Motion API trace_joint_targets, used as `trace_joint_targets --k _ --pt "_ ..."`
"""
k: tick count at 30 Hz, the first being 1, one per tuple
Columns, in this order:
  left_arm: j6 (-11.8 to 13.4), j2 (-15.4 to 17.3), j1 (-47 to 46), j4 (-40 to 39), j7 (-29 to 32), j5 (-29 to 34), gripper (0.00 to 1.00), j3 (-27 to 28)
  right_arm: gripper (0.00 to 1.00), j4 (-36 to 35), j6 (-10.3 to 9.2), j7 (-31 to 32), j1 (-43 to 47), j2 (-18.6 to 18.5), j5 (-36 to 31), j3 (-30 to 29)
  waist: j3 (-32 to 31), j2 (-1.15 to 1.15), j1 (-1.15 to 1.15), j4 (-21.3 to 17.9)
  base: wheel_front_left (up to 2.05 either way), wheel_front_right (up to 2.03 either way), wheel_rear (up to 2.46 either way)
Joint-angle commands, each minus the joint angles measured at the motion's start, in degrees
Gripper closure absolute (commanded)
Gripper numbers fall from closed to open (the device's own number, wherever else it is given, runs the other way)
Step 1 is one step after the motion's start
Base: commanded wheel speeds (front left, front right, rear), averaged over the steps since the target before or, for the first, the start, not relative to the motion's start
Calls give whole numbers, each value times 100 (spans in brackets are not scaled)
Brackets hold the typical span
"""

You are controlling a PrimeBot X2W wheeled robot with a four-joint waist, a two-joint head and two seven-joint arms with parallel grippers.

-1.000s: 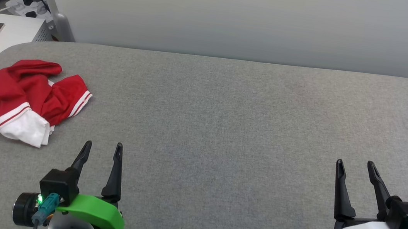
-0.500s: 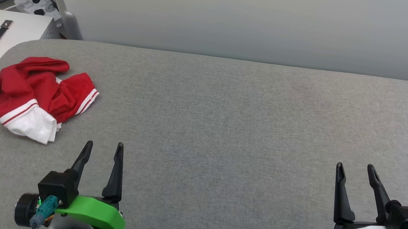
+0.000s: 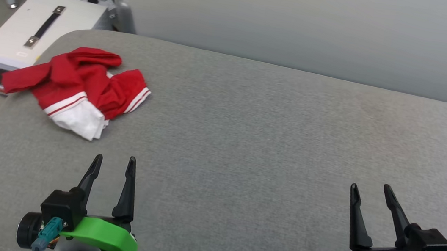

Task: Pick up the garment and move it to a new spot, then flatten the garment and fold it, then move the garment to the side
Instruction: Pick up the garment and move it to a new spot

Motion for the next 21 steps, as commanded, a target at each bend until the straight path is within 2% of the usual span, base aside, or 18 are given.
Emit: trace_joint_targets --k 1,9,21 --pt "-32 -23 90 27 -69 -68 0 1 0 40 -4 -63 73 10 48 35 -1 0 0 346 0 0 0" --pt "-61 -24 99 35 -133 -96 0 8 0 88 -4 -125 46 11 60 185 33 0 0 956 0 0 0" --pt "-35 -24 92 25 -133 -121 0 -70 0 148 -4 -125 -12 11 43 250 133 0 0 1521 0 0 0"
